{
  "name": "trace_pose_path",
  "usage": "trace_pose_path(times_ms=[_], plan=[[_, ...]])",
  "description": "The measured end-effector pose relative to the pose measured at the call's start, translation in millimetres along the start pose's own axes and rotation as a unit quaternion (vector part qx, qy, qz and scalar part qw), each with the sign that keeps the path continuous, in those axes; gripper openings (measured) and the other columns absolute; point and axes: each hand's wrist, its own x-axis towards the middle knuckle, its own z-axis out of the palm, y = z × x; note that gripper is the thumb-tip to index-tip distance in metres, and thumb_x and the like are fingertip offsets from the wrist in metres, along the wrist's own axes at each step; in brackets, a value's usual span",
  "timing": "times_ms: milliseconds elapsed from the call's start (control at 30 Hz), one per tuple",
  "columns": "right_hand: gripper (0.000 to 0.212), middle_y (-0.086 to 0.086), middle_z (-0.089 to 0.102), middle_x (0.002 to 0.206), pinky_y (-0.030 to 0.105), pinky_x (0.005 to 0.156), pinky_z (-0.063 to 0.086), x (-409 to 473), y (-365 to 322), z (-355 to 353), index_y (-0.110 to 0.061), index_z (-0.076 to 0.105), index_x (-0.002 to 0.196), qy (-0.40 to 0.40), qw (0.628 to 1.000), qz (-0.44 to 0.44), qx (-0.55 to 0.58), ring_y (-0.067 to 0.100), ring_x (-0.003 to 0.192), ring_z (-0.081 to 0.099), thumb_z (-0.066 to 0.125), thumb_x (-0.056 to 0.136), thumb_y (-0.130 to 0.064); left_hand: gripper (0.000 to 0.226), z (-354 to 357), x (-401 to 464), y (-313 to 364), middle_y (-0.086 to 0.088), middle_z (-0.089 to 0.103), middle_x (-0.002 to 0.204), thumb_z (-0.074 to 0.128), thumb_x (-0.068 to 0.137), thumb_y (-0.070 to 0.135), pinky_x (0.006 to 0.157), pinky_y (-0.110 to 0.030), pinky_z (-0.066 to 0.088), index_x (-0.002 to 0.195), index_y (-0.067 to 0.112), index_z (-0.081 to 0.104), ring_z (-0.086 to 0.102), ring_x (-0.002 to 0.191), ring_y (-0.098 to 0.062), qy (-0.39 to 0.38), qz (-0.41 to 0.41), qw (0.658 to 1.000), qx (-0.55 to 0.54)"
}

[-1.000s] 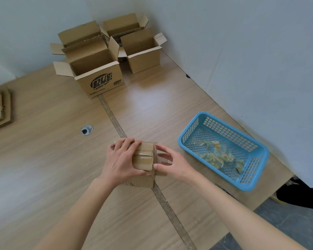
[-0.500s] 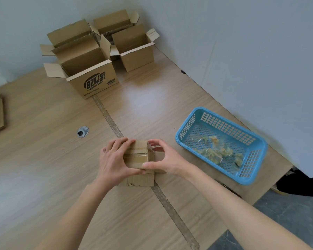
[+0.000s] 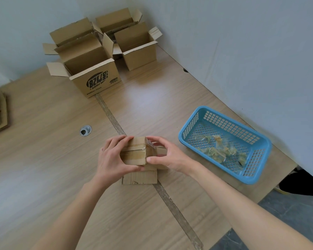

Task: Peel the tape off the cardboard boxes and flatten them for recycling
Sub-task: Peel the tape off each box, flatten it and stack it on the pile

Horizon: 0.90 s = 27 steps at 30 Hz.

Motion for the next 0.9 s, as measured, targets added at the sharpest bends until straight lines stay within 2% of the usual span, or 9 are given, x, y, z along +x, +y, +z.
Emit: trace_pose_path(times_ms=[200,333,433,600,800,900], plan=[[0.073,-0.019,0.057,0.135,0.045,0.107,0.05,3,-2,-3,-0.047,0.054,0.134,-0.013,1.0,0.014,-0.008,0.004,0.133,0.046,0.087,0.069,-0.043,0.11,2,-1,0,0.013,0.053,0.137,0.072,0.045,0.084,0.103,-0.045,0.038,0.14,0.03,0.057,0.041,0.13,-0.016,0.003,-0.001,1.0,0.0],[0.07,-0.026,0.061,0.124,0.041,0.108,0.048,2,-1,-3,-0.045,0.057,0.126,-0.009,1.0,0.021,-0.013,-0.001,0.125,0.052,0.091,0.065,-0.045,0.111,2,-3,-1,0.011,0.052,0.138,0.07,0.046,0.085,0.101,-0.048,0.039,0.141,0.03,0.056,0.04,0.13,-0.018,-0.013,0.014,1.0,0.024],[0.068,-0.023,0.062,0.124,0.04,0.103,0.051,2,-4,-4,-0.043,0.058,0.124,-0.01,1.0,0.017,-0.02,-0.002,0.122,0.053,0.092,0.065,-0.043,0.11,3,-5,-2,0.011,0.052,0.138,0.07,0.046,0.085,0.102,-0.049,0.039,0.141,0.03,0.057,0.041,0.13,-0.018,-0.012,0.014,1.0,0.022],[0.07,-0.018,0.061,0.132,0.038,0.105,0.048,0,-5,-11,-0.04,0.055,0.133,-0.022,0.999,0.012,-0.033,0.001,0.127,0.052,0.09,0.073,-0.035,0.111,5,-4,0,0.012,0.052,0.137,0.07,0.045,0.086,0.103,-0.045,0.037,0.141,0.031,0.057,0.041,0.129,-0.017,0.0,0.008,1.0,0.003],[0.072,-0.018,0.06,0.133,0.04,0.106,0.049,-3,-6,-9,-0.042,0.055,0.133,-0.024,0.999,0.019,-0.026,0.002,0.129,0.05,0.09,0.07,-0.037,0.109,5,-5,-2,0.014,0.052,0.137,0.072,0.046,0.084,0.102,-0.043,0.037,0.141,0.032,0.057,0.041,0.129,-0.016,0.001,0.011,1.0,0.006],[0.076,-0.022,0.058,0.132,0.035,0.106,0.047,-5,-7,-8,-0.043,0.053,0.132,-0.03,0.999,0.026,-0.025,-0.002,0.129,0.049,0.091,0.066,-0.043,0.109,8,-5,-1,0.013,0.052,0.138,0.071,0.047,0.085,0.102,-0.042,0.036,0.141,0.031,0.056,0.041,0.13,-0.017,-0.005,0.015,1.0,0.017]])
